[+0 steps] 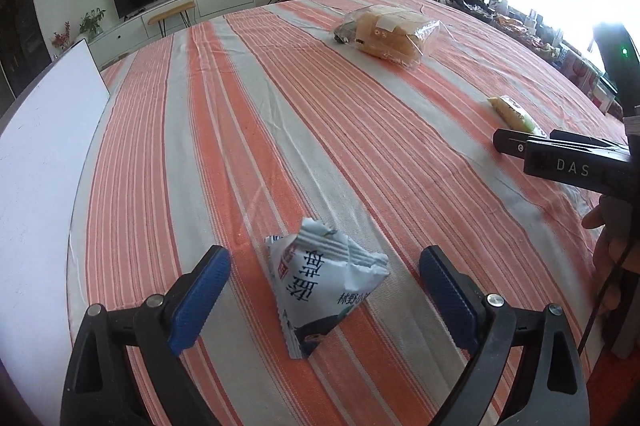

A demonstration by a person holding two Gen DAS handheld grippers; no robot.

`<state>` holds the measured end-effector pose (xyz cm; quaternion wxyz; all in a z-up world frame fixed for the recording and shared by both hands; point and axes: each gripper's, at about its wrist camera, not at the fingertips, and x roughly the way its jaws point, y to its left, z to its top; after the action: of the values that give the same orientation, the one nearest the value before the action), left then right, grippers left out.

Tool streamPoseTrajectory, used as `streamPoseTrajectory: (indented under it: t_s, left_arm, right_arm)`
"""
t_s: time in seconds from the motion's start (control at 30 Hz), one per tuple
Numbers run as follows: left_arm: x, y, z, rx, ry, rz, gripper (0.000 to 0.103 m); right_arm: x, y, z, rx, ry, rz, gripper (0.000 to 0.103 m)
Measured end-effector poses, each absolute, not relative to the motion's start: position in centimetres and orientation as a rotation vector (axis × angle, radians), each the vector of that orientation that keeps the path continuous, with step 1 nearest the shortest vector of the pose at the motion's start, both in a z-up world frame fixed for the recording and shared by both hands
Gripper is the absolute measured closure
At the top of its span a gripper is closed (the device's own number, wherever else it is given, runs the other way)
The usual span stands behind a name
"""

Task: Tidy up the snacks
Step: 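Move the left tool to the white triangular snack packet and grasp it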

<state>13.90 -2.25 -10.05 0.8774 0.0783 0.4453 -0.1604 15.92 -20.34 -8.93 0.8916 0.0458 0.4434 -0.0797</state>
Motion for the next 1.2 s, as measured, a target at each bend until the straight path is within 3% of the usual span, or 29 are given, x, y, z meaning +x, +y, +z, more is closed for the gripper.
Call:
streamPoseTrajectory:
  t_s: [0.47,1.07,1.2]
  left_arm:
    - [14.0,-2.6,-10.1,0.173,0.938,-0.348,0.0]
    - [14.1,-2.7,-10.1,0.182,0.94,-0.364,0.0]
    - [14.2,-1.6,-9.5,0.198,1.019,-0.401,0.001]
  right_arm:
    - [16.0,-20.3,-8.9,0.095,0.92,-0.166,0.008]
    - [16.0,-20.3,-8.9,0.097,0.921,-0.166,0.008]
    - [15.0,-22.4,-8.1,0.24,0.887,-0.137,0.01]
